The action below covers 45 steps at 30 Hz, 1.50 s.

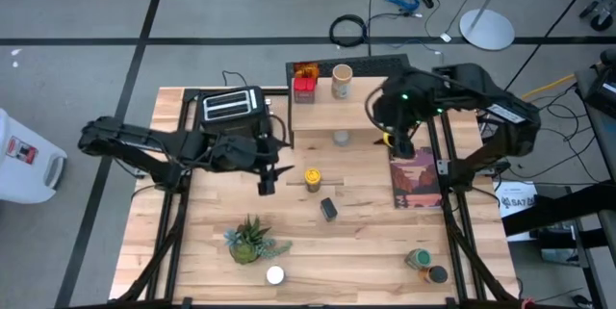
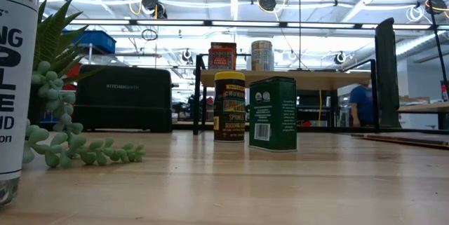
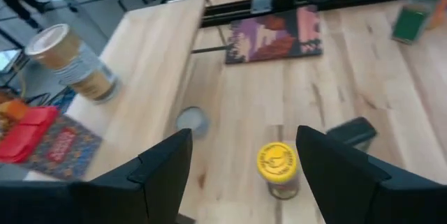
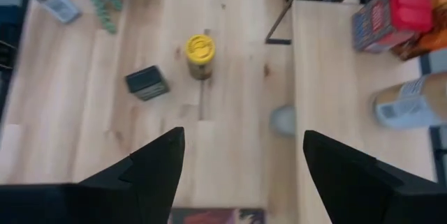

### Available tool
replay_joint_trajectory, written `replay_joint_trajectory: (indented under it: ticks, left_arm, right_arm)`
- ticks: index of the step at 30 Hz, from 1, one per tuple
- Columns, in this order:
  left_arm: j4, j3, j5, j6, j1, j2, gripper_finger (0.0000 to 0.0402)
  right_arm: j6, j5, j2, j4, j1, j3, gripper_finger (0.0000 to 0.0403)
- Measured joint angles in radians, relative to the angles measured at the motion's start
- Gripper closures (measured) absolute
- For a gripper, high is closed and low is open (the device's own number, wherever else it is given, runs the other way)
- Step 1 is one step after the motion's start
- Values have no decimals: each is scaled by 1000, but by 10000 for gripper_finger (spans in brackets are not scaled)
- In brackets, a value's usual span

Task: Shelf spices
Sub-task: Put the yellow seasoning bottle on the shelf

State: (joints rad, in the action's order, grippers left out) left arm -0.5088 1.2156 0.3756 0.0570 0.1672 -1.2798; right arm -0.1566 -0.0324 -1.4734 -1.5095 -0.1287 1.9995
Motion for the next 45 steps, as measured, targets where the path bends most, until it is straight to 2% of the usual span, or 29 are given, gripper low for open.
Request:
replay_joint_trajectory:
  ticks: [12, 17, 27, 36, 45]
  left_arm:
    - [25, 0, -4, 13, 81, -77, 134]
    - [65, 0, -41, 61, 97, -120, 134]
    - [77, 0, -115, 169, 94, -148, 134]
    - [91, -4, -121, 195, 60, -149, 134]
    - [254, -144, -170, 161, -47, -154, 134]
  right_arm:
    - [317, 1, 64, -62, 227, 0, 124]
    - [442, 18, 73, -62, 332, 0, 124]
    - [665, 167, 72, -62, 528, 0, 124]
    - [840, 293, 49, -62, 685, 0, 124]
    - [933, 367, -34, -61, 786, 0, 124]
